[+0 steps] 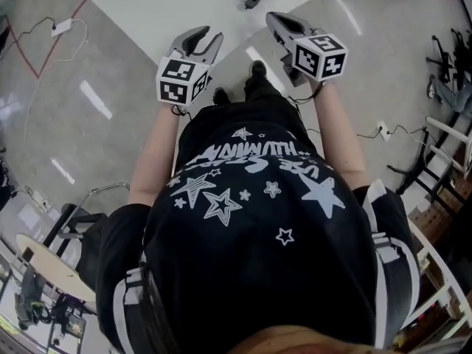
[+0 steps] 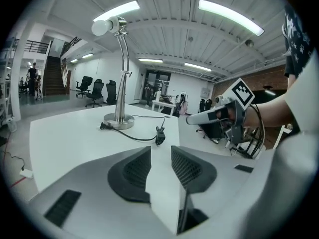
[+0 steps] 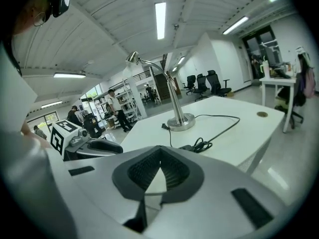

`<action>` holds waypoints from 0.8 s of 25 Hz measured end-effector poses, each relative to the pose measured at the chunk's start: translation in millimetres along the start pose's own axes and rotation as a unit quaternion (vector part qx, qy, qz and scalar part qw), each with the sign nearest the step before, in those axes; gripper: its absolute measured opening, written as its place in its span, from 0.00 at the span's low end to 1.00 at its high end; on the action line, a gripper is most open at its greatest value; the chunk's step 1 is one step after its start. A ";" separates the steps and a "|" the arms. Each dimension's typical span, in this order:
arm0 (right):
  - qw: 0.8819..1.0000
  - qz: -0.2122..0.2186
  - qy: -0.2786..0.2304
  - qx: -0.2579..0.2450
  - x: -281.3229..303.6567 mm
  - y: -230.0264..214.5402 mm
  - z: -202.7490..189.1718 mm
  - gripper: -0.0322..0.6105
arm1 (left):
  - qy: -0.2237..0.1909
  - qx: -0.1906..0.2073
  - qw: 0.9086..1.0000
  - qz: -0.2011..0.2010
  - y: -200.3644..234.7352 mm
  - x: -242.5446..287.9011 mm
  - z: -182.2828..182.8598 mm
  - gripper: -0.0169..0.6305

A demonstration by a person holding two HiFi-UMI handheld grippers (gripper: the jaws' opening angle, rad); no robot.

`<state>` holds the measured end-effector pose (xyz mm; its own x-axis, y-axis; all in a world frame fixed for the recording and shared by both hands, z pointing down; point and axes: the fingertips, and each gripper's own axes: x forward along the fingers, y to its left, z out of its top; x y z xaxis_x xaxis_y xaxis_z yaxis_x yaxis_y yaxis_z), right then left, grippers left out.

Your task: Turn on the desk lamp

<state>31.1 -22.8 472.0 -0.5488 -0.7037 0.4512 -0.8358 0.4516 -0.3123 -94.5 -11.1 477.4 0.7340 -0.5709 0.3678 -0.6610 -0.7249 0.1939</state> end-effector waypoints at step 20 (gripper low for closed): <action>0.997 0.007 -0.057 0.049 -116.7 11.3 -43.7 0.06 | -0.037 0.017 0.998 0.043 -88.3 -21.0 3.4 0.04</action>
<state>84.9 88.4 452.4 -0.5504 -0.7584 0.3491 -0.8195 0.4106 -0.3998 -51.0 63.6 449.5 0.6845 -0.6577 0.3143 -0.7177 -0.6837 0.1321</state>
